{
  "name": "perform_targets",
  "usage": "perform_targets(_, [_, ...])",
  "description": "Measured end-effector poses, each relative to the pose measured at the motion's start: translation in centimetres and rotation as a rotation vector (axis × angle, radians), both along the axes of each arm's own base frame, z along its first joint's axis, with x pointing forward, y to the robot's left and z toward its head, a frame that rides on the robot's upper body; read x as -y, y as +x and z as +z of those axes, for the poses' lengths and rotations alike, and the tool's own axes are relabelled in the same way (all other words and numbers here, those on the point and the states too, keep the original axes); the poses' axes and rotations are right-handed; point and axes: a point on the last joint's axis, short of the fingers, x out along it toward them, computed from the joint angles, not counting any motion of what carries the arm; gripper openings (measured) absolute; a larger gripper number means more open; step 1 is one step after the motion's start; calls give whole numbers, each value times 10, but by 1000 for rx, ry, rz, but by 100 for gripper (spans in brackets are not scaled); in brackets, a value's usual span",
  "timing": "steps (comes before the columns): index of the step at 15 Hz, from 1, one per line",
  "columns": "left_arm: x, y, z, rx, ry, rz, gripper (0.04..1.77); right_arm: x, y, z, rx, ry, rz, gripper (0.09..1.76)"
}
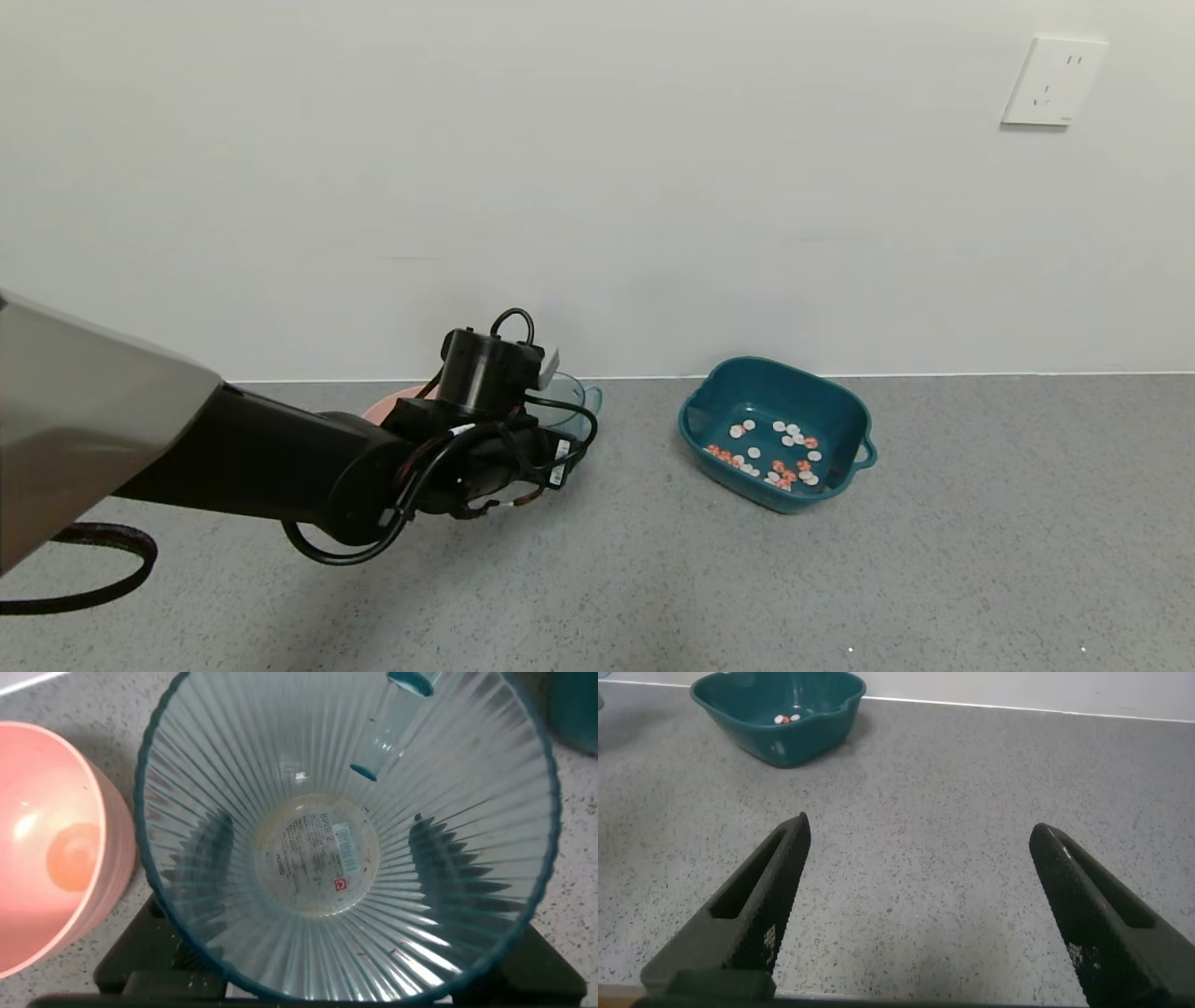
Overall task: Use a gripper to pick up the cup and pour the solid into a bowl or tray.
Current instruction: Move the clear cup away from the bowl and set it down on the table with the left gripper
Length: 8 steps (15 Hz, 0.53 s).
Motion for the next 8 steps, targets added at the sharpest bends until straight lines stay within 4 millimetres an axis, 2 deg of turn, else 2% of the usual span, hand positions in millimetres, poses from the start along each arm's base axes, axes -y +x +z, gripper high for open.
perform_targets(8, [-1,8,-17,-24,7,6,128,0,0,0,0,0,0,171])
